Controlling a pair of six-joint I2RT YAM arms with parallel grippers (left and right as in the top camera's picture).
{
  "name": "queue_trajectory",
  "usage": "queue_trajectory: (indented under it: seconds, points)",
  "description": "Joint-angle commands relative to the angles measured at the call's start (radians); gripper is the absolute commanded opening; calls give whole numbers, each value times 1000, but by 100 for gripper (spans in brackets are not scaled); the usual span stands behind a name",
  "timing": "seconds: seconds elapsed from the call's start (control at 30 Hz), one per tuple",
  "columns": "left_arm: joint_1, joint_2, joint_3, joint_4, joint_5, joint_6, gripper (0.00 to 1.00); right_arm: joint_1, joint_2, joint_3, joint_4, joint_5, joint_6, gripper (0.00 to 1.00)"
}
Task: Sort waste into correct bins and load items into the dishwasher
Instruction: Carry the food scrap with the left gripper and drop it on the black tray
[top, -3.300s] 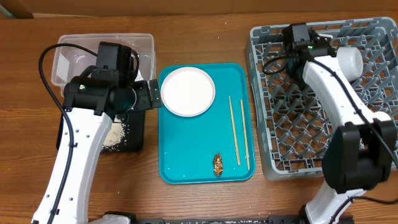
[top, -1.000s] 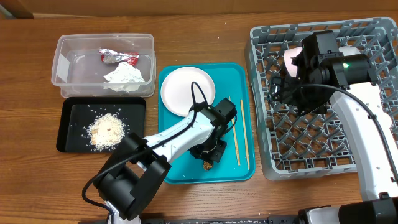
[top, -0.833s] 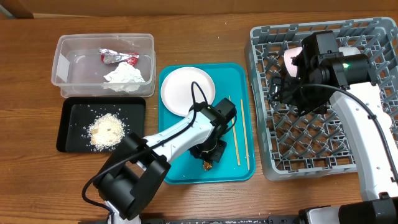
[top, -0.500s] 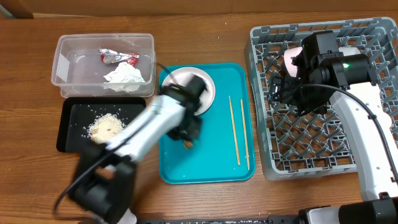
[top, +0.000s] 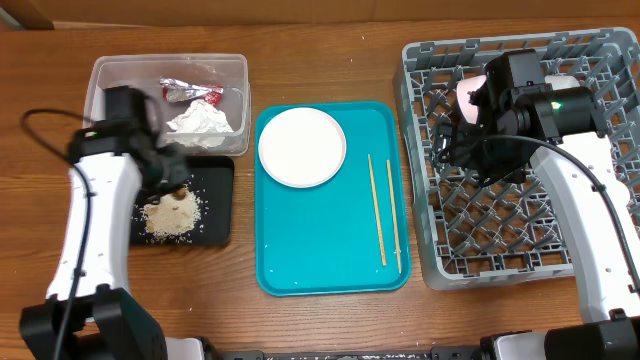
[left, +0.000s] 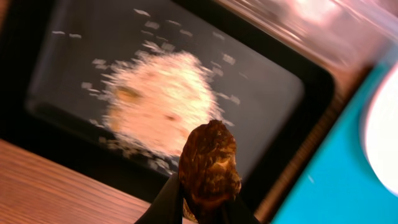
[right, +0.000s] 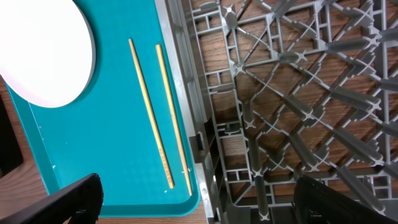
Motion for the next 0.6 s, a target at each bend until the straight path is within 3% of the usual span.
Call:
queue_trajectory:
  seconds: [0.0,0.23,0.57]
  points:
    - [98,63,-12,30,-23,-8,4,0,1,0,5,10,-3,100]
    - [185,209,-12,112,-39,1,4,0,1,0,0,10,-3,100]
    - [212,340,-12,146,-80,1,4,0,1,0,-18,10,-3,100]
